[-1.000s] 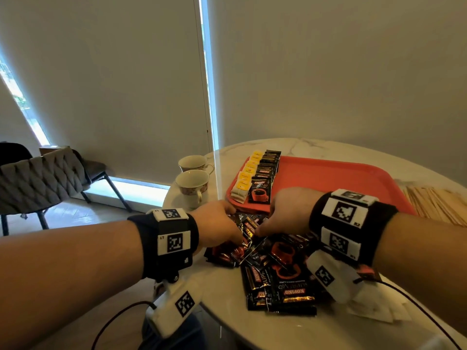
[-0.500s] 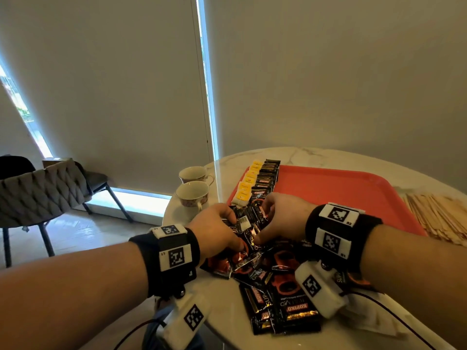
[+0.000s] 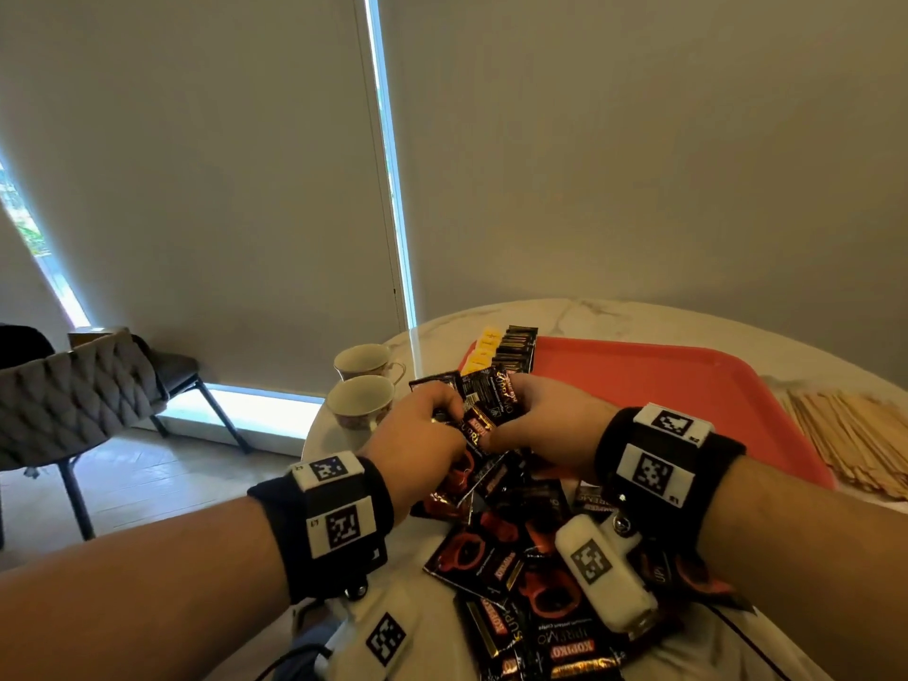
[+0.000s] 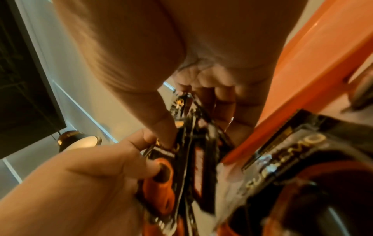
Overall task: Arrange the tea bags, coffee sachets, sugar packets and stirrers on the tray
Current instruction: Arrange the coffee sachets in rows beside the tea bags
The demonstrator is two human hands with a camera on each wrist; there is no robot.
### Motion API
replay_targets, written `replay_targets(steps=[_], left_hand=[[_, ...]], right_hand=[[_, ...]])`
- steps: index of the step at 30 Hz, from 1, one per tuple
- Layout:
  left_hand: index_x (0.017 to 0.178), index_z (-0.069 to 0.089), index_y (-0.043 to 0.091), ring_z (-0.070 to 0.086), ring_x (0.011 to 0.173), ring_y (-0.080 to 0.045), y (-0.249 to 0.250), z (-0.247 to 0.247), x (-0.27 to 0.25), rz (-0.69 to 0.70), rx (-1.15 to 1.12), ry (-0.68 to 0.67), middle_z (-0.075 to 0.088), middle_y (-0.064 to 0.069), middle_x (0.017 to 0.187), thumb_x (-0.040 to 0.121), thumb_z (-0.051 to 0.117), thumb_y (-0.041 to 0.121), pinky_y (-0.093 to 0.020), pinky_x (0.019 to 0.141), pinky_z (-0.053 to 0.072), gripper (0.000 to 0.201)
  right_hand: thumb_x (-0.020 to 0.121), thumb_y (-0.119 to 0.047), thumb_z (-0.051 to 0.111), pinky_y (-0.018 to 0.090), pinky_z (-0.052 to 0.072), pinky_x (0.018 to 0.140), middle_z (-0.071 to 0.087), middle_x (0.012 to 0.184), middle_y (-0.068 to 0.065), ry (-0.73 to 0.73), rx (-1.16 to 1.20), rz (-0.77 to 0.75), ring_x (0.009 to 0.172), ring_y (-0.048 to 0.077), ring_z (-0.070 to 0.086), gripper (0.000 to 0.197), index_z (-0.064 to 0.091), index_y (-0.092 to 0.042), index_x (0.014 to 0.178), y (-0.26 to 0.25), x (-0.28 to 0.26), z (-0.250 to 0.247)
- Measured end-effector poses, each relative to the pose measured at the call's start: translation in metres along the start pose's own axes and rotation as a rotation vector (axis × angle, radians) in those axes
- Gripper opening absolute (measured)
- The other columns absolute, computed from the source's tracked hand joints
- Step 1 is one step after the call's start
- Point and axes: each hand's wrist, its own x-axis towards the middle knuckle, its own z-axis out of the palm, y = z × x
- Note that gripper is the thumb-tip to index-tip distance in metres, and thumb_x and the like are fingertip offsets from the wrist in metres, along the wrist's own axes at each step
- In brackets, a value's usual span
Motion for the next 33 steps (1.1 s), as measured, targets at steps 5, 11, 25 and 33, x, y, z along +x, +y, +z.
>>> replay_targets(steps=[5,11,25,33], left_hand=[[0.081,0.058,0.018,0.064,0.068,-0.029,0.016,0.013,0.02,0.047,-0.127,0.064,0.067,-0.02,0.09,0.086,0.043,-0.015,-0.042,0.063,0.056,0.036],[0.082,0.067,0.019,0.068,0.078,-0.034,0.036,0.029,0.04,0.09,-0.209,0.118,0.073,-0.018,0.094,0.087,0.039,-0.016,-0.042,0.068,0.059,0.045],[0.123,0.07,0.035,0.071,0.082,-0.011,0.048,0.044,0.039,0.27,-0.085,0.256,0.074,0.0,0.115,0.111,0.039,0.015,-0.03,0.071,0.062,0.038],[0.148,0.051,0.037,0.073,0.098,-0.023,0.051,0.037,0.046,0.212,-0.027,0.116,0.067,-0.002,0.127,0.105,0.045,0.003,-0.043,0.085,0.064,0.054]], right_hand=[[0.081,-0.004,0.076,0.058,0.061,0.079,0.072,0.109,0.016,0.018,0.241,-0.048,0.094,0.035,0.074,0.05,0.057,-0.025,0.122,0.001,0.006,-0.001],[0.08,-0.001,0.079,0.063,0.06,0.078,0.072,0.112,0.011,0.153,0.354,-0.149,0.095,0.035,0.074,0.057,0.054,-0.03,0.123,0.001,0.017,-0.013],[0.083,0.002,0.075,0.067,0.056,0.083,0.074,0.109,0.018,0.214,0.705,-0.133,0.096,0.042,0.073,0.046,0.062,-0.016,0.122,0.017,0.029,-0.016],[0.086,0.001,0.073,0.052,0.061,0.078,0.075,0.112,0.014,0.175,0.745,-0.126,0.097,0.035,0.074,0.046,0.061,-0.016,0.127,0.023,0.028,-0.02]])
